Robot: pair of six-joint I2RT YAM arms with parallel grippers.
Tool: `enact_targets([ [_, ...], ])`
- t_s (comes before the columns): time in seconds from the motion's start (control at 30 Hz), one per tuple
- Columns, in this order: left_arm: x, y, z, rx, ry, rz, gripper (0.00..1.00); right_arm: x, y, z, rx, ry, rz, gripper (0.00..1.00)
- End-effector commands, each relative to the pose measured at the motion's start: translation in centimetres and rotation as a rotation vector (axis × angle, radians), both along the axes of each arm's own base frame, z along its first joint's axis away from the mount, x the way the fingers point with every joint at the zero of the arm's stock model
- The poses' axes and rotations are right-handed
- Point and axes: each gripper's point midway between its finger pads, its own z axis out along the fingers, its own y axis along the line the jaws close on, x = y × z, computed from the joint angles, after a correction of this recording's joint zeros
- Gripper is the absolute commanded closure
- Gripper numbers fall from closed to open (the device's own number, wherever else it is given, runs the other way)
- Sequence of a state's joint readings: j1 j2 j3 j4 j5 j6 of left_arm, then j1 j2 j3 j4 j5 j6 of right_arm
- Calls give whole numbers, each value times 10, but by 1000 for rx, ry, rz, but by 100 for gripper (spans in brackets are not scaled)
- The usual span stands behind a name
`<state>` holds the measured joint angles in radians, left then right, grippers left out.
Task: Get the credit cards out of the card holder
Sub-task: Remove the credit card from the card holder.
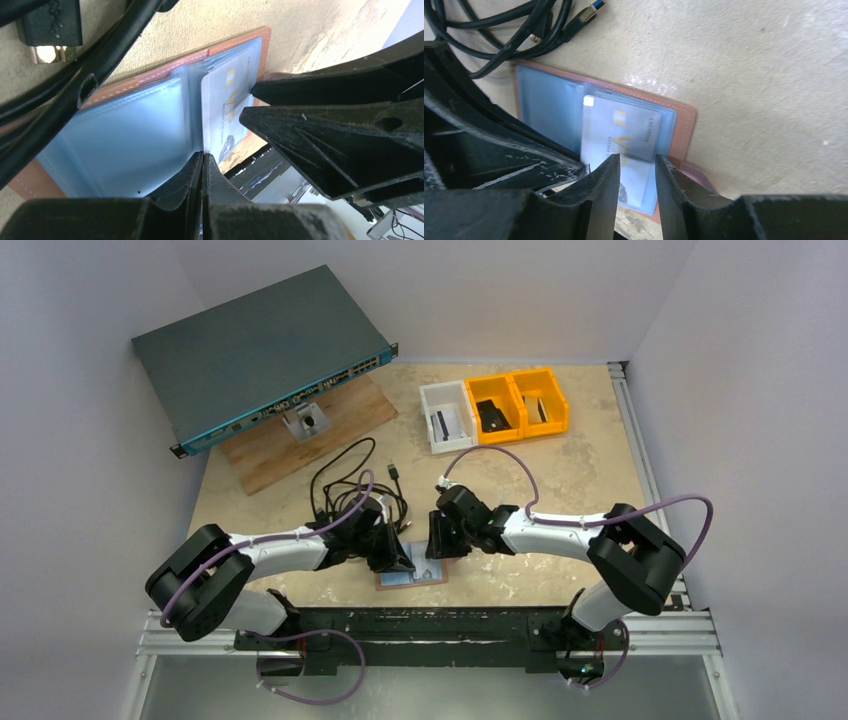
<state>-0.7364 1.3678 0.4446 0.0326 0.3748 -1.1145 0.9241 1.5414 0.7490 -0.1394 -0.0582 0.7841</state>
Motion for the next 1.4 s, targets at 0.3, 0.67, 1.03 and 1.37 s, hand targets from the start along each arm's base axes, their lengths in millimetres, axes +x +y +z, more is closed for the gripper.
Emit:
enact_targets([
  [0.3, 3, 11, 5, 31, -19, 0, 100, 2, -25, -23, -110, 13, -11, 74],
  [0.67, 1, 30, 1, 79, -19, 15, 100, 0, -26, -29, -115, 22, -7, 76],
  [1.03, -1, 50, 8, 137, -46, 17, 100, 0, -25, -28, -100, 25, -6, 77],
  [1.37, 2, 57, 45, 148, -159, -27, 100, 14, -6, 23, 45, -48, -4, 69],
])
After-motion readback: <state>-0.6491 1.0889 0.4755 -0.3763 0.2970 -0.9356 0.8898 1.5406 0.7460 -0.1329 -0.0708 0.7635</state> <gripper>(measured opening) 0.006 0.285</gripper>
